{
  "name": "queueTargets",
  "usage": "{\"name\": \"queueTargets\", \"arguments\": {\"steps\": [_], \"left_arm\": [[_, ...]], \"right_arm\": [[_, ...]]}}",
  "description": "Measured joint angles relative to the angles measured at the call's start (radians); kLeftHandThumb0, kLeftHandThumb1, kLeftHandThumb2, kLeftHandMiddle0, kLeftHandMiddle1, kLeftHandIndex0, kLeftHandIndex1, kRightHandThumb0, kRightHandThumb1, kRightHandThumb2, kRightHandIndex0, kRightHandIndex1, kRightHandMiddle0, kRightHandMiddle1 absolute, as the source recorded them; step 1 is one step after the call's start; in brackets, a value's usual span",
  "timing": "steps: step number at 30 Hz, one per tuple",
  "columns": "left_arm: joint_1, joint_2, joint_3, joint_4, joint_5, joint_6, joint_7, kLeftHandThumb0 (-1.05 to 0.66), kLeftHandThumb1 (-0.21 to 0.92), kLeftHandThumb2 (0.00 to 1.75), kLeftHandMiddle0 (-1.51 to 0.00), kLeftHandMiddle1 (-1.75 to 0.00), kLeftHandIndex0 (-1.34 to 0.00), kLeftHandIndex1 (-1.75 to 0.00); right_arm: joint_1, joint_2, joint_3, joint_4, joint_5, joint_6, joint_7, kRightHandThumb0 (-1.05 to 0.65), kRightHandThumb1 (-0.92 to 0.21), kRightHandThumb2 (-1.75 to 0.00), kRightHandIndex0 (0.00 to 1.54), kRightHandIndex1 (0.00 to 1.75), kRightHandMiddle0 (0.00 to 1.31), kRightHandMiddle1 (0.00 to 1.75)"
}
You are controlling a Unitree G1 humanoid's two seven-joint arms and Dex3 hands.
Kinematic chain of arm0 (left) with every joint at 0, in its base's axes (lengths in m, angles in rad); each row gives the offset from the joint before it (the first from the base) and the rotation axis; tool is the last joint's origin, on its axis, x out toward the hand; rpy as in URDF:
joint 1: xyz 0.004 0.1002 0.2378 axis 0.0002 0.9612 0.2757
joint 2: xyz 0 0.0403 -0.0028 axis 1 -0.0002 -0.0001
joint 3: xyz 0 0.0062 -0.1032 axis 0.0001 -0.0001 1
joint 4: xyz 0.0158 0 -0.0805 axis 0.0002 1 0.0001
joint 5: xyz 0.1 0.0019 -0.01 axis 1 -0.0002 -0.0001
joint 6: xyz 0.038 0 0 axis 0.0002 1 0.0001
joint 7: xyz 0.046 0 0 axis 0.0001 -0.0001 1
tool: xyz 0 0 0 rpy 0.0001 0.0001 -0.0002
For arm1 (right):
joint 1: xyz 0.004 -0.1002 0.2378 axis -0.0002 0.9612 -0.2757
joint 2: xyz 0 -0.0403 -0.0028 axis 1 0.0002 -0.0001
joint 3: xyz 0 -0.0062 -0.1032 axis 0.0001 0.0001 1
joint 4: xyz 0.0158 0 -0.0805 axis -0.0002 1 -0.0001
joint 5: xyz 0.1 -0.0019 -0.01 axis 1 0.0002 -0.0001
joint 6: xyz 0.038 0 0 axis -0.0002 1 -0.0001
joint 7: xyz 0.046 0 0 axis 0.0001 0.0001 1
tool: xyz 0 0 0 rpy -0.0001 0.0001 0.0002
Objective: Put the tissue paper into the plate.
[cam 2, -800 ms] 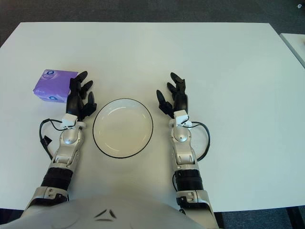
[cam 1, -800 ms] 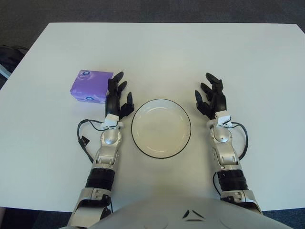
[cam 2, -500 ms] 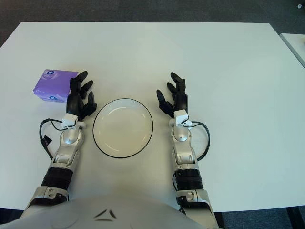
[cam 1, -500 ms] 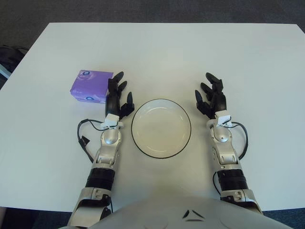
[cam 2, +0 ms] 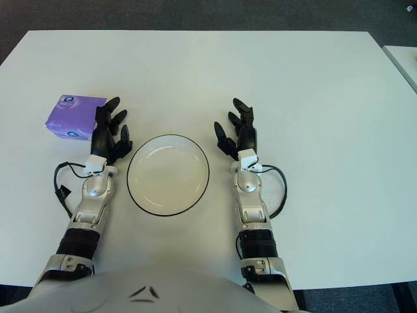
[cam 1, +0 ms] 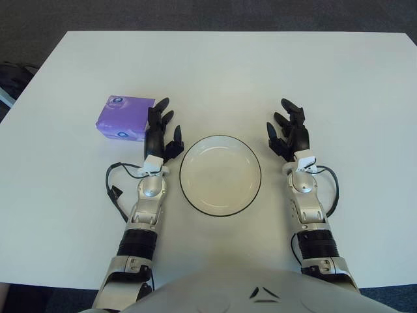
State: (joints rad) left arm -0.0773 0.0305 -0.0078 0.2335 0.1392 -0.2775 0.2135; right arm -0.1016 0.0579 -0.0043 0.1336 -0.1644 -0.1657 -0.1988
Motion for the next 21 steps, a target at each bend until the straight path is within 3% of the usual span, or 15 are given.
{"name": "queueTargets", "arguments": {"steps": [16,21], "left_arm": [[0.011,0.002,0.000,-0.025,0.000,0.012,-0.004,-0.67,0.92,0.77,-0.26,-0.55,0.00,-0.79],[0.070,0.021,-0.010,-0.165,0.020,0.100,-0.044,-0.68,0.92,0.77,-0.26,-0.55,0.00,-0.79]], "right_arm": [[0.002,0.001,0.003,-0.006,-0.001,0.000,0.000,-0.58,-0.92,-0.46,0.31,0.36,0.00,0.65],[0.001,0.001,0.004,-0.013,-0.002,0.000,0.000,-0.59,-0.92,-0.48,0.31,0.36,0.00,0.66]]}}
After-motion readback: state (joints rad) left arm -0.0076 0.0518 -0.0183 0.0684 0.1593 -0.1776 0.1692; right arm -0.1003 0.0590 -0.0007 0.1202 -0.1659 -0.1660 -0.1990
